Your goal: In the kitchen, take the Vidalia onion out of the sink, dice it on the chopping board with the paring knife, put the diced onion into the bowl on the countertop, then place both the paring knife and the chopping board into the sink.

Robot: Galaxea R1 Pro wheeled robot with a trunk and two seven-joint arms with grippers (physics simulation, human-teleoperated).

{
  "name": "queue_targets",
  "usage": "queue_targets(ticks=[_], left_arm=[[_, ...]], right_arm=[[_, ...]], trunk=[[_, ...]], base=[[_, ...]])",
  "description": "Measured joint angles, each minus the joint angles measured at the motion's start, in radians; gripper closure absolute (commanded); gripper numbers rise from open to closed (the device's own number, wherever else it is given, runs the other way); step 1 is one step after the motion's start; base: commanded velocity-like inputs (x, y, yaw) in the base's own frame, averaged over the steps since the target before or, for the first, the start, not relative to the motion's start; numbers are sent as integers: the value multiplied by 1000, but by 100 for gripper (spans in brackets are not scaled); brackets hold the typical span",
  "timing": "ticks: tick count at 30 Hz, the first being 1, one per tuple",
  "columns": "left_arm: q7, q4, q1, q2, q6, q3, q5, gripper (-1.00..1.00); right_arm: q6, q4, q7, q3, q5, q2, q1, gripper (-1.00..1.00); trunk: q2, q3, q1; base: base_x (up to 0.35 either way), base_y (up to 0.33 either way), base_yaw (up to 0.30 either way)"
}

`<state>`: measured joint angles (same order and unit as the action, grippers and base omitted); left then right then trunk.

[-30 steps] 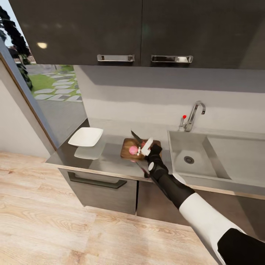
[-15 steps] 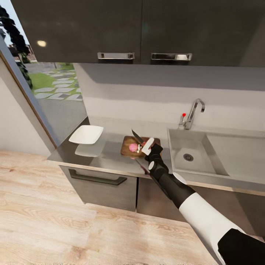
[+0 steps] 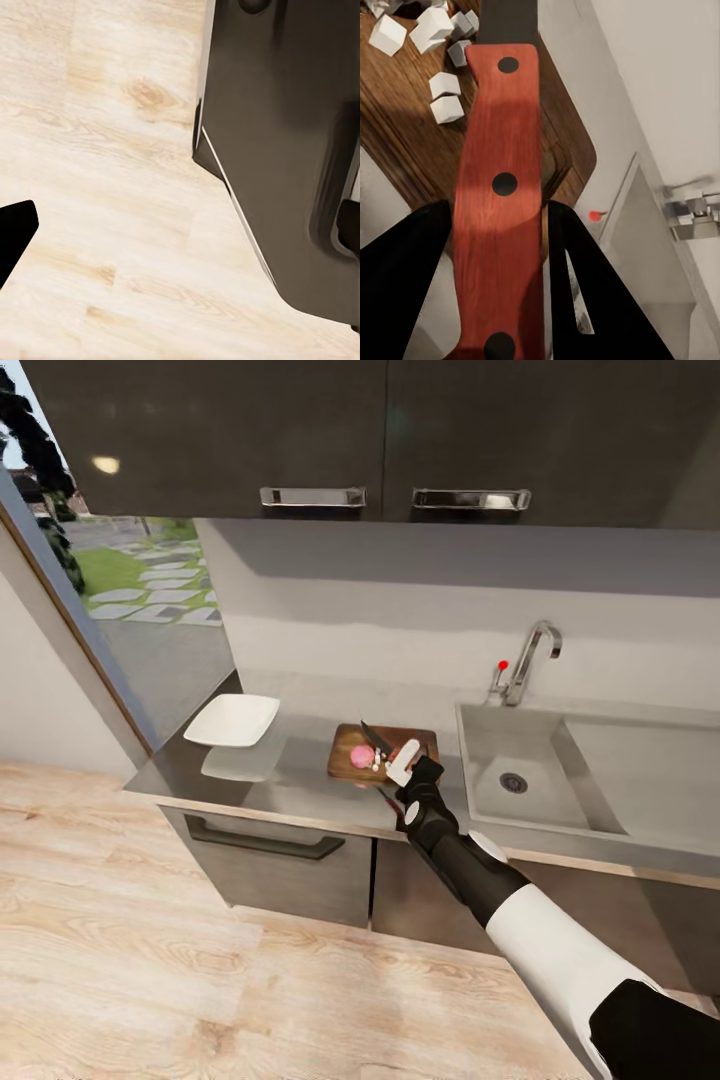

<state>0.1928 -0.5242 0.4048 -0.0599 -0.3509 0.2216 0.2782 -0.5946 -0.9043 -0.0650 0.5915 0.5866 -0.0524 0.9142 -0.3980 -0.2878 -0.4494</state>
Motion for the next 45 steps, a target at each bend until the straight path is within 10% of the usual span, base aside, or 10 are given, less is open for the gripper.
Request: queue_targets(ticks=[25,28,31,35,39,45], left_arm=[[0,0,0,0,2,0,1,-100],[0,3,0,0,2,-1,1,-100],[0,10,0,0,1,-2,1,-100],[0,11,0,0,1,-2,1,-100],[0,10,0,0,0,-2,0,-100],[-1,8,0,10,-3,-2,-1,-100]], right_arm=[[4,7,-2,-6,4,0,0,100],[8,-30,-1,-134,-13,-2,0,100],[13,-143,26,-403,-24,-2,1,100],[13,-219,166,-569,-48,6,1,100],[12,-254,354,-833,-55,10,1,100],[12,-234,416,-898,-58,13,0,100]], trunk=[[0,-20,0],[0,-20,0],[0,-20,0],[0,-20,0],[0,-20,0],[0,-20,0]], base=[[0,2,0],[0,0,0],[0,0,0],[0,0,0],[0,0,0],[0,0,0]])
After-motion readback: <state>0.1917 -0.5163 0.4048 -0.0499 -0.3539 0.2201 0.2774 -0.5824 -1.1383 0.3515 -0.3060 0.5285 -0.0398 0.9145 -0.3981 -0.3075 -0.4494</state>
